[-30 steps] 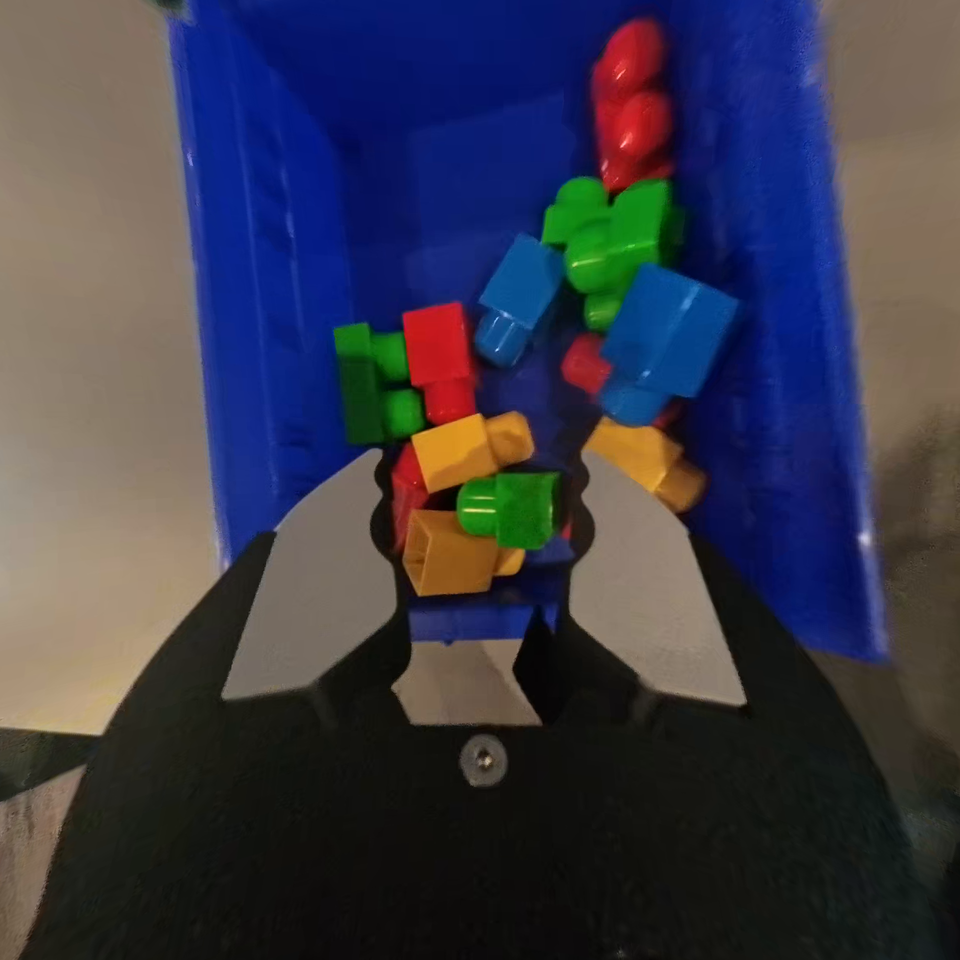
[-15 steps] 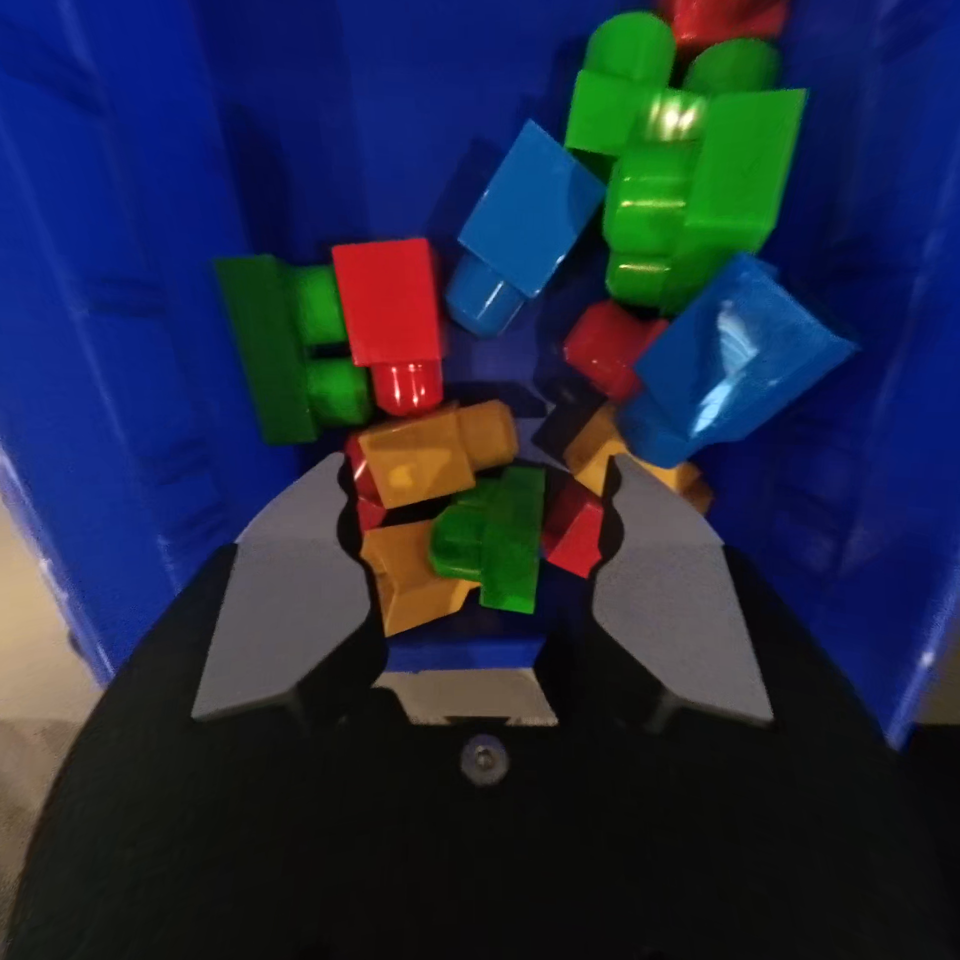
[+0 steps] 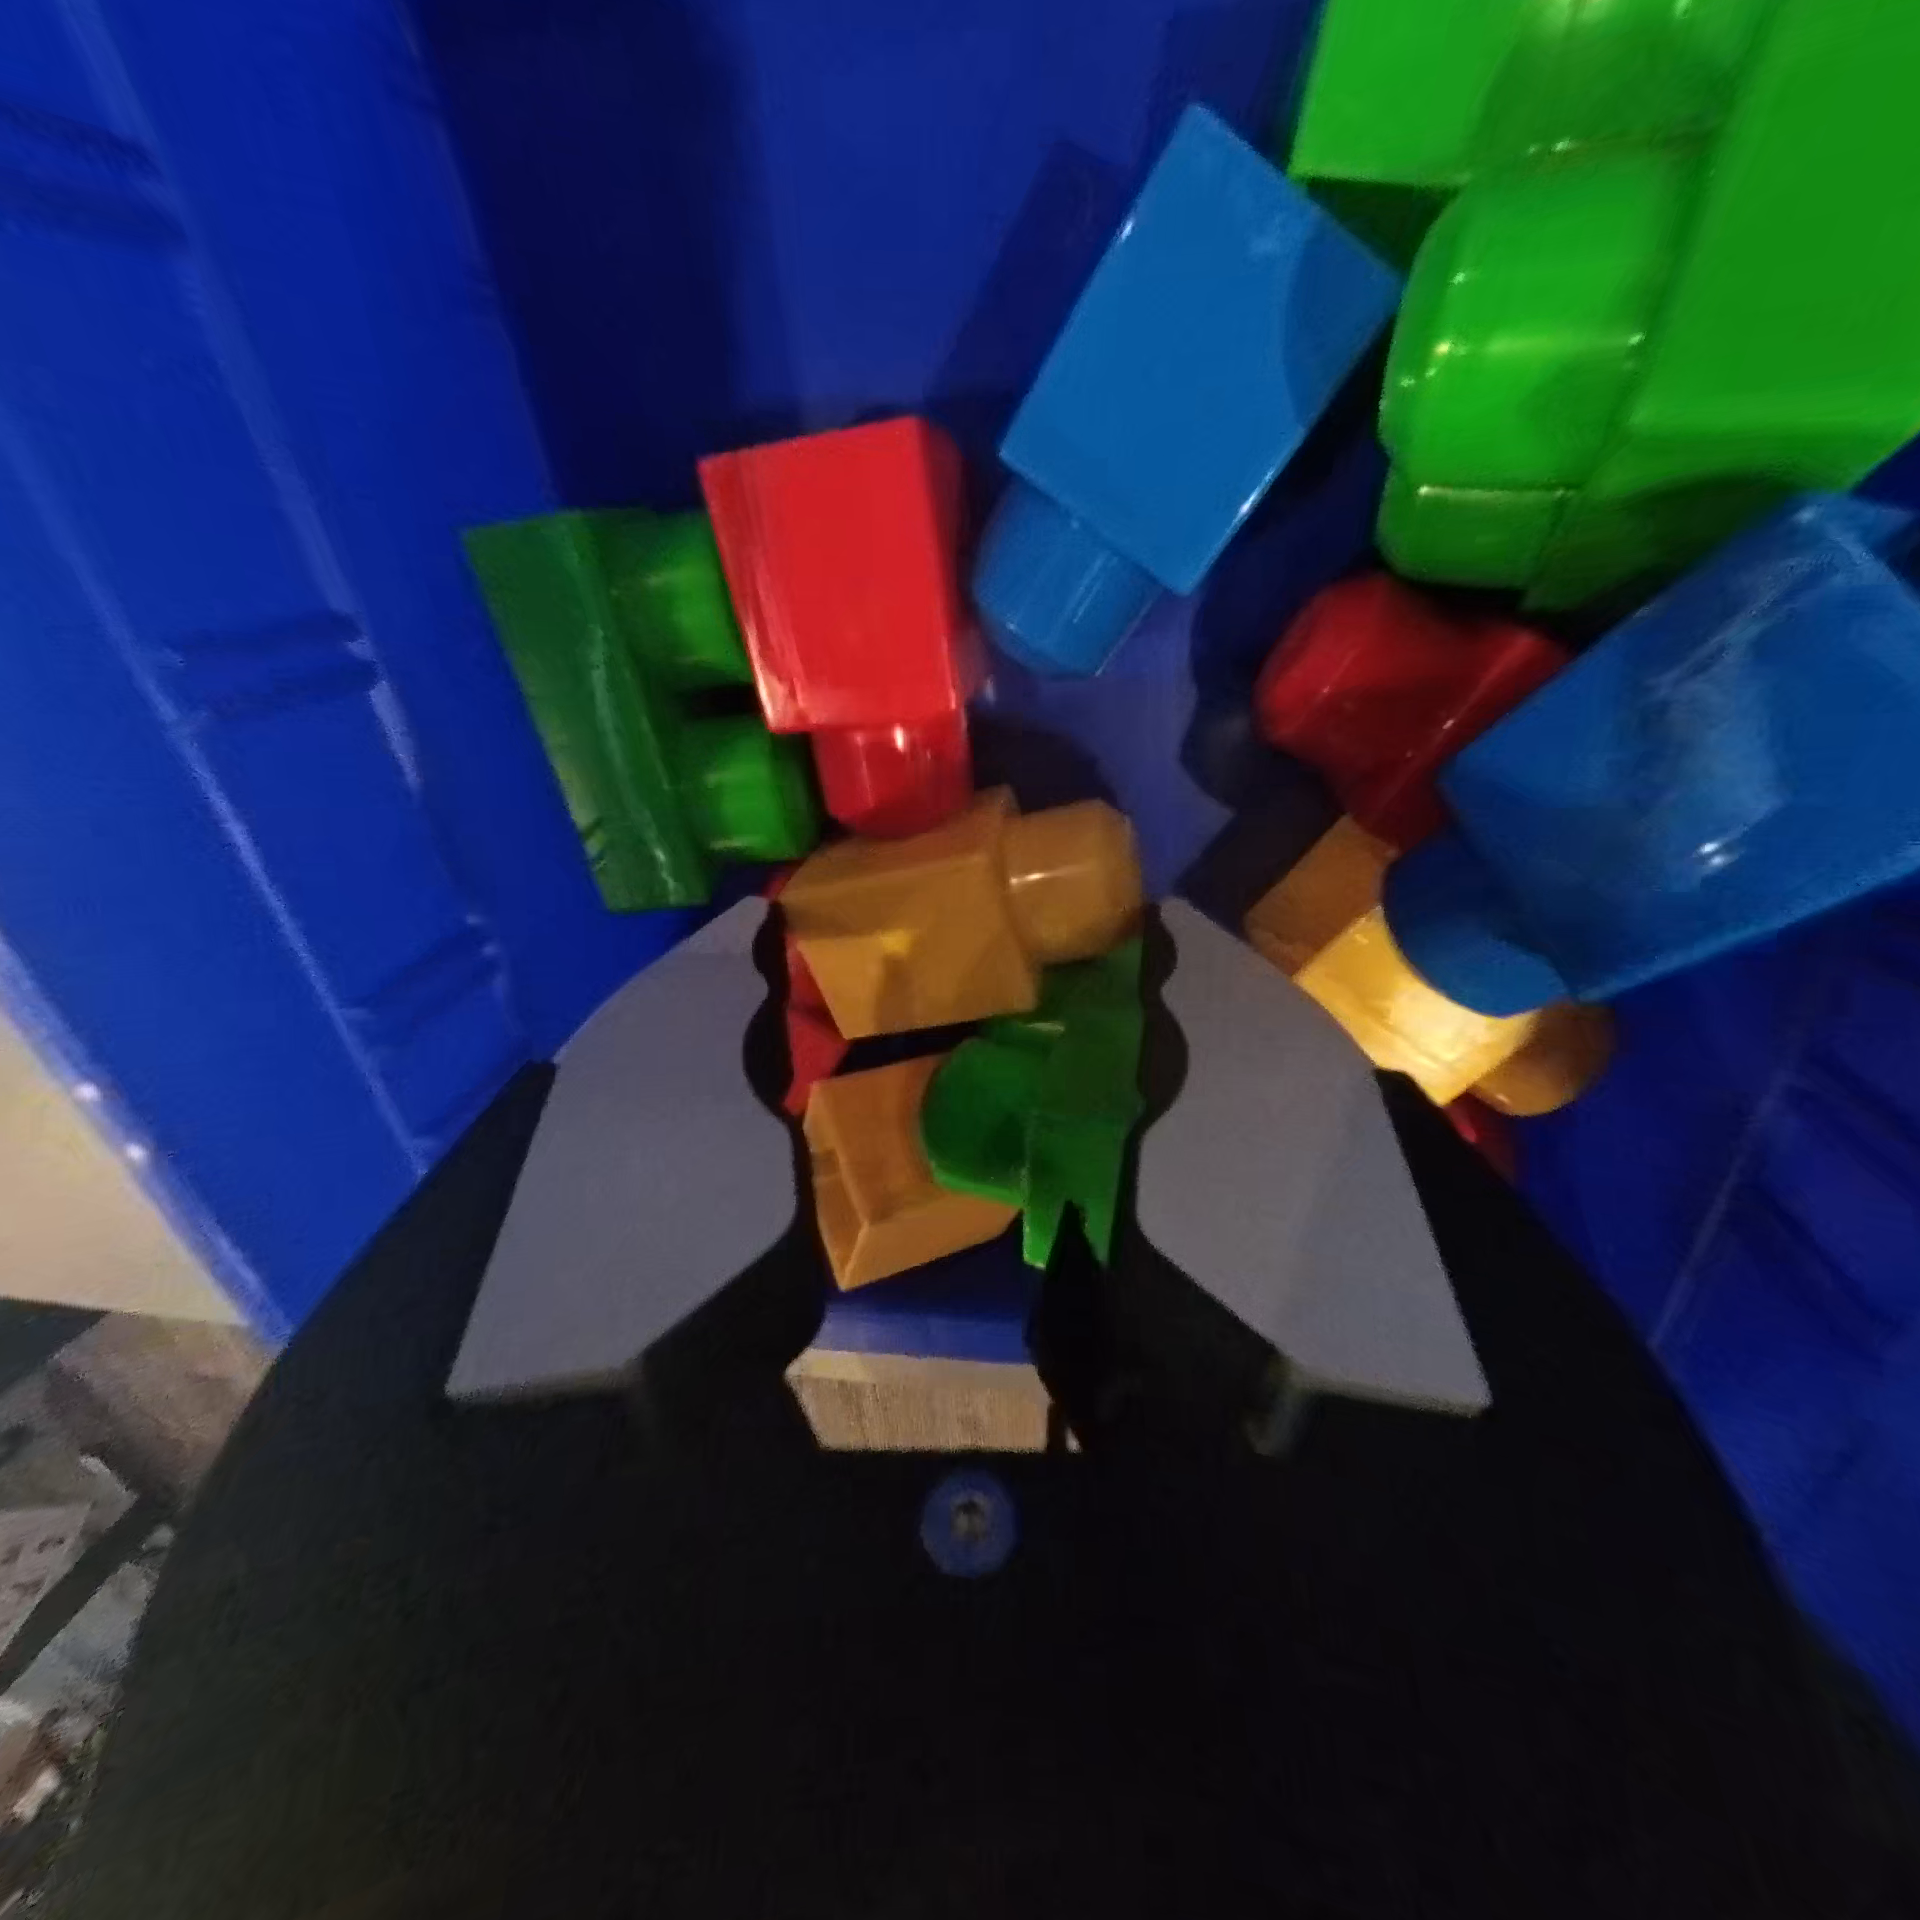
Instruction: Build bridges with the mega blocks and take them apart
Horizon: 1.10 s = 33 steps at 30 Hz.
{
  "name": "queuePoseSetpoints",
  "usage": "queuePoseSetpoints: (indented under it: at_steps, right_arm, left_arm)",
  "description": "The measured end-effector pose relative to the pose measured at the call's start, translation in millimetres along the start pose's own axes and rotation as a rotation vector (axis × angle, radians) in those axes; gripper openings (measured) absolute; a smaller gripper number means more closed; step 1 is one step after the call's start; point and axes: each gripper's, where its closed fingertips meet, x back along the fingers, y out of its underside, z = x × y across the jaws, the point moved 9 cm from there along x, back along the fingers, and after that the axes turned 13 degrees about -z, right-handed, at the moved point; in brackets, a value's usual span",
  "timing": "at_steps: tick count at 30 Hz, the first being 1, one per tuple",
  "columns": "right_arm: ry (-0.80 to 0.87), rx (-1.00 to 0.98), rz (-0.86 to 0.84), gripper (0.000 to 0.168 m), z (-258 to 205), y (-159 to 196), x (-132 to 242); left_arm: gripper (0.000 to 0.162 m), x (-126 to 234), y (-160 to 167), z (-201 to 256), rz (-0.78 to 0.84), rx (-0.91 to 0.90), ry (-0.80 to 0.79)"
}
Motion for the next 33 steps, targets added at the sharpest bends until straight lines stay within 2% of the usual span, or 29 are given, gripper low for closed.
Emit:
queuePoseSetpoints:
  at_steps: [5, 9, 11, 14, 17, 22, 27, 31, 33]
  right_arm:
    - [0.0, 0.003, -0.001, 0.007, -0.2, 0.0, -0.3]
    - [0.001, 0.005, -0.002, 0.007, -0.4, 0.0, -0.4]
    - [0.002, 0.004, -0.002, 0.006, -0.3, -0.1, -0.5]
    - [0.006, 0.002, 0.003, 0.006, 0.0, -0.1, 0.1]
    - [0.011, -0.002, 0.007, 0.006, 0.3, -0.2, 0.7]
    - [0.041, 0.005, 0.019, 0.007, 1.1, -0.5, 2.4]
    - [0.158, 0.015, 0.046, 0.007, 11.9, -2.7, 9.5]
    - [0.191, 0.022, 0.067, 0.002, 15.6, -4.6, 13.5]
    - [0.189, 0.026, 0.064, 0.003, 14.7, -4.8, 13.4]
  left_arm:
    - [0.064, 22.2, 14.0, 3.9, 0.109, 0.003, -0.06]
    - [0.064, 64.8, 28.5, 20.3, 0.269, -0.002, -0.178]
    - [0.064, 87.6, 34.2, 39.2, 0.37, -0.028, -0.232]
    - [0.064, 111.1, 36.6, 91.4, 0.521, -0.189, -0.237]
    - [0.064, 119.8, 32.2, 157.2, 0.654, -0.399, -0.138]
    - [0.064, 107.5, 12.3, 261.5, 0.799, -0.692, 0.213]
    - [0.064, 73.0, -12.3, 331.8, 0.671, -0.832, 0.441]
    - [0.064, 57.3, -22.4, 360.4, 0.598, -0.89, 0.458]
    - [0.073, 55.4, -25.2, 367.7, 0.609, -0.911, 0.447]
